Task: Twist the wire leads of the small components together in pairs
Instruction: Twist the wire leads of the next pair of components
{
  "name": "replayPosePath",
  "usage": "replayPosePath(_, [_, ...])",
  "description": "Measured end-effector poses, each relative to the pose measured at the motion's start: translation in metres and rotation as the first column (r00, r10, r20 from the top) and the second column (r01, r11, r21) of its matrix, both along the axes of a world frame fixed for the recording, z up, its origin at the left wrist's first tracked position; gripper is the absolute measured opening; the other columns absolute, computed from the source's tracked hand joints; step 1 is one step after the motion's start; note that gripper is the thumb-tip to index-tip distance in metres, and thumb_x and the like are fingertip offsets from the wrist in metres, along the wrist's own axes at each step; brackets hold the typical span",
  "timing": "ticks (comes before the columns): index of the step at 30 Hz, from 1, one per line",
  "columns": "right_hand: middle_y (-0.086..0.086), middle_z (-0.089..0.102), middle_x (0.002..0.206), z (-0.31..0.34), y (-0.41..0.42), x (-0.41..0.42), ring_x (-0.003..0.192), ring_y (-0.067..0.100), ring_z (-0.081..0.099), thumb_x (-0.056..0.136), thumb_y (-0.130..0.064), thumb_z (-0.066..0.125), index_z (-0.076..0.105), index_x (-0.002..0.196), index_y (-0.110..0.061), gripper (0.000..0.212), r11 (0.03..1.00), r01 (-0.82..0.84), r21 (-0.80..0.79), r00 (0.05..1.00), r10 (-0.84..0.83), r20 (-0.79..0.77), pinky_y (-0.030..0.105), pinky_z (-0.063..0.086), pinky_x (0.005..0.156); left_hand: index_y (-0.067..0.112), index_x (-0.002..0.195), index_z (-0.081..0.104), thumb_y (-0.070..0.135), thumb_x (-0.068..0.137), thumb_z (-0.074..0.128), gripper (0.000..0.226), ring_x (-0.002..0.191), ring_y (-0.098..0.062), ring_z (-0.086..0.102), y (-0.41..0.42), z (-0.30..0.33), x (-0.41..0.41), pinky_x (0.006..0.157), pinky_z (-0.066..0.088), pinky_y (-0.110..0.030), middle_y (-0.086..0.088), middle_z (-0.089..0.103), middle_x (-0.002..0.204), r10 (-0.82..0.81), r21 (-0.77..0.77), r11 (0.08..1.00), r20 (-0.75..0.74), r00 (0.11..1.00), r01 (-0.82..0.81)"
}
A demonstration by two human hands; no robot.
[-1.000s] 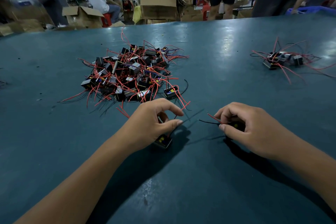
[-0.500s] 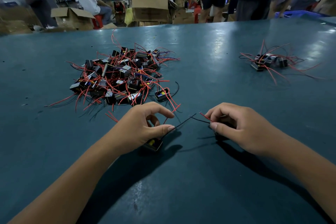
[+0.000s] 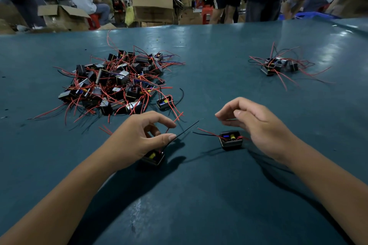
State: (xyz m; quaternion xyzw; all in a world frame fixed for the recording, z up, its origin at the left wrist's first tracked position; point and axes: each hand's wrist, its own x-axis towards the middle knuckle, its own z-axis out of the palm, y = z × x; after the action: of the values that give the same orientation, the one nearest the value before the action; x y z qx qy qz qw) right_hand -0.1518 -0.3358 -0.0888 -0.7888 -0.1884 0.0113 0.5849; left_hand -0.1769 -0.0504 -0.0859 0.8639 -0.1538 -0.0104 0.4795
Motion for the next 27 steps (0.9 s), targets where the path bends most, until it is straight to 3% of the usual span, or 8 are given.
replayPosePath(4, [-0.014, 0.068, 0.109, 0.002, -0.008, -0.003, 0.101, 0.008, 0.066, 0.093, -0.027, 0.060, 0.062, 0.097, -0.036, 0.010, 0.947, -0.043, -0.317, 0.995, 0.070, 0.073, 0.036, 0.052, 0.094, 0.031, 0.100, 0.071, 0.045, 0.074, 0.073, 0.030, 0.058, -0.012, 0.063, -0.002, -0.001, 0.000, 0.057, 0.048, -0.020, 0.002, 0.064, 0.066, 0.030, -0.015, 0.999, 0.018, 0.999, -0.030])
replayPosePath(8, [-0.021, 0.062, 0.116, 0.005, -0.008, -0.007, 0.109, -0.002, 0.057, 0.084, -0.030, 0.074, 0.056, 0.096, -0.036, 0.022, 0.860, -0.082, -0.504, 0.970, 0.186, 0.160, 0.014, 0.043, 0.092, 0.031, 0.102, 0.071, 0.045, 0.072, 0.073, 0.033, 0.064, -0.032, 0.063, -0.002, -0.001, 0.000, 0.057, 0.048, -0.027, 0.003, 0.063, 0.066, 0.066, -0.002, 0.998, 0.021, 0.998, -0.066])
replayPosePath(13, [-0.016, 0.064, 0.107, 0.006, -0.004, -0.008, 0.098, 0.001, 0.062, 0.088, -0.024, 0.069, 0.058, 0.081, -0.027, 0.013, 0.868, -0.017, -0.496, 0.969, 0.137, 0.207, 0.019, 0.046, 0.087, 0.039, 0.101, 0.070, 0.040, 0.081, 0.074, 0.020, 0.063, -0.024, 0.061, -0.003, -0.001, 0.000, 0.060, 0.051, -0.031, 0.000, 0.062, 0.069, 0.074, 0.003, 0.997, 0.000, 0.997, -0.074])
replayPosePath(15, [-0.015, 0.066, 0.101, 0.005, -0.003, -0.008, 0.092, 0.004, 0.064, 0.088, -0.023, 0.068, 0.056, 0.078, -0.029, 0.017, 0.867, 0.001, -0.499, 0.973, 0.115, 0.201, 0.026, 0.049, 0.085, 0.039, 0.100, 0.069, 0.027, 0.091, 0.071, 0.015, 0.068, -0.036, 0.062, -0.002, -0.002, 0.002, 0.064, 0.053, -0.045, -0.014, 0.064, 0.074, 0.084, -0.002, 0.996, -0.002, 0.996, -0.084])
replayPosePath(17, [-0.011, 0.069, 0.096, 0.004, -0.002, -0.008, 0.088, 0.007, 0.065, 0.088, -0.022, 0.068, 0.055, 0.076, -0.030, 0.020, 0.869, 0.038, -0.493, 0.977, 0.071, 0.201, 0.031, 0.051, 0.083, 0.034, 0.098, 0.069, 0.015, 0.095, 0.066, 0.019, 0.066, -0.034, 0.060, -0.002, -0.002, 0.003, 0.066, 0.053, -0.052, -0.022, 0.064, 0.076, 0.108, -0.026, 0.994, -0.021, 0.994, -0.108])
replayPosePath(21, [-0.013, 0.067, 0.086, -0.001, -0.003, -0.004, 0.084, 0.002, 0.061, 0.086, -0.024, 0.067, 0.057, 0.077, -0.028, 0.014, 0.833, 0.187, -0.520, 0.961, -0.044, 0.275, 0.016, 0.044, 0.074, 0.014, 0.094, 0.067, -0.001, 0.093, 0.064, 0.016, 0.063, -0.018, 0.061, -0.002, -0.003, 0.004, 0.060, 0.052, -0.030, 0.000, 0.067, 0.071, 0.166, -0.236, 0.954, -0.094, 0.982, -0.184])
replayPosePath(24, [-0.012, 0.064, 0.088, -0.002, 0.000, -0.004, 0.086, 0.005, 0.056, 0.087, -0.025, 0.066, 0.059, 0.085, -0.024, 0.008, 0.790, 0.263, -0.553, 0.941, -0.084, 0.328, 0.019, 0.039, 0.072, 0.004, 0.094, 0.065, -0.004, 0.092, 0.064, 0.009, 0.064, -0.020, 0.064, 0.000, -0.002, 0.006, 0.058, 0.052, -0.026, 0.001, 0.065, 0.072, 0.176, -0.335, 0.919, -0.123, 0.977, -0.208])
replayPosePath(27, [-0.011, 0.059, 0.092, 0.005, 0.012, -0.016, 0.090, 0.011, 0.051, 0.091, -0.023, 0.064, 0.061, 0.096, -0.019, 0.007, 0.826, 0.321, -0.463, 0.855, -0.044, 0.516, 0.019, 0.033, 0.078, 0.001, 0.095, 0.059, -0.005, 0.091, 0.065, 0.008, 0.065, -0.026, 0.067, -0.003, 0.000, 0.004, 0.059, 0.053, -0.027, -0.004, 0.067, 0.073, 0.160, -0.326, 0.928, -0.097, 0.982, -0.183])
